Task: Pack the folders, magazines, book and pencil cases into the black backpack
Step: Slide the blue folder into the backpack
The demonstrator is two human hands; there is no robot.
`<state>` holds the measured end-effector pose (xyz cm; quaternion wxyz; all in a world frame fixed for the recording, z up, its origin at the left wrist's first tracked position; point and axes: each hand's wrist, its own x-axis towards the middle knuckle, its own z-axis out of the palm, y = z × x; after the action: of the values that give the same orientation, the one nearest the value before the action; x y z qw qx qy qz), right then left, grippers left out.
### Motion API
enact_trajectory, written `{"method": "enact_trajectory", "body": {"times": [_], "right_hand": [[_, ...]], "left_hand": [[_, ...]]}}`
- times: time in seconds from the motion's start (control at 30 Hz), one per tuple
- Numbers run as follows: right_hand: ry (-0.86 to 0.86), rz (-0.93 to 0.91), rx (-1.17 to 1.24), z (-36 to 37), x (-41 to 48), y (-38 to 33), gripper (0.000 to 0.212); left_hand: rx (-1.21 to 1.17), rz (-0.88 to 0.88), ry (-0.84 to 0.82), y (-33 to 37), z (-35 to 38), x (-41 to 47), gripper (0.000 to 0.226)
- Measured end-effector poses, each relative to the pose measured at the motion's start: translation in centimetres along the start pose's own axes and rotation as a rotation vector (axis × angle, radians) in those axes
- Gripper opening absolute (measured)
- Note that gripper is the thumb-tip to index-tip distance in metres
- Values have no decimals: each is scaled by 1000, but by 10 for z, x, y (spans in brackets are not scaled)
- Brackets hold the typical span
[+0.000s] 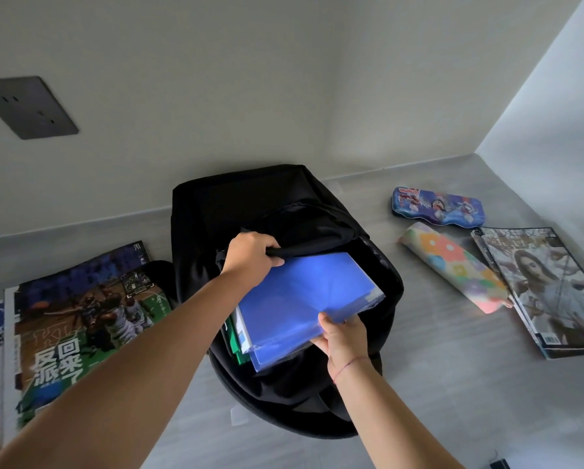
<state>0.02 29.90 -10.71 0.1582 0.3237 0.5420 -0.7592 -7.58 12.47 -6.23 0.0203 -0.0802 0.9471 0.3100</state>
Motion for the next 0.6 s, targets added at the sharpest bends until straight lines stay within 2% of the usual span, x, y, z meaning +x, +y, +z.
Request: {"method": "enact_trajectory", "body": {"times": [0.2, 0.33, 0.43, 0.47, 0.53, 0.6], "right_hand": [[86, 19, 46, 10, 4, 6, 11], [86, 6, 64, 7, -8, 16, 19], [92, 23, 16, 6, -15, 15, 10], [92, 47, -16, 6, -15, 10, 17], [54, 137, -30, 1, -15, -3, 30], [-18, 206, -48, -7, -19, -17, 18]], "left_hand": [[14, -2, 5, -5, 3, 2, 9], [-16, 12, 5, -5, 6, 1, 8], [-56, 74, 12, -4, 12, -2, 11], [-59, 107, 16, -3, 13, -3, 13], [27, 171, 34, -1, 16, -5, 14], [142, 214, 81, -1, 16, -7, 21]]}}
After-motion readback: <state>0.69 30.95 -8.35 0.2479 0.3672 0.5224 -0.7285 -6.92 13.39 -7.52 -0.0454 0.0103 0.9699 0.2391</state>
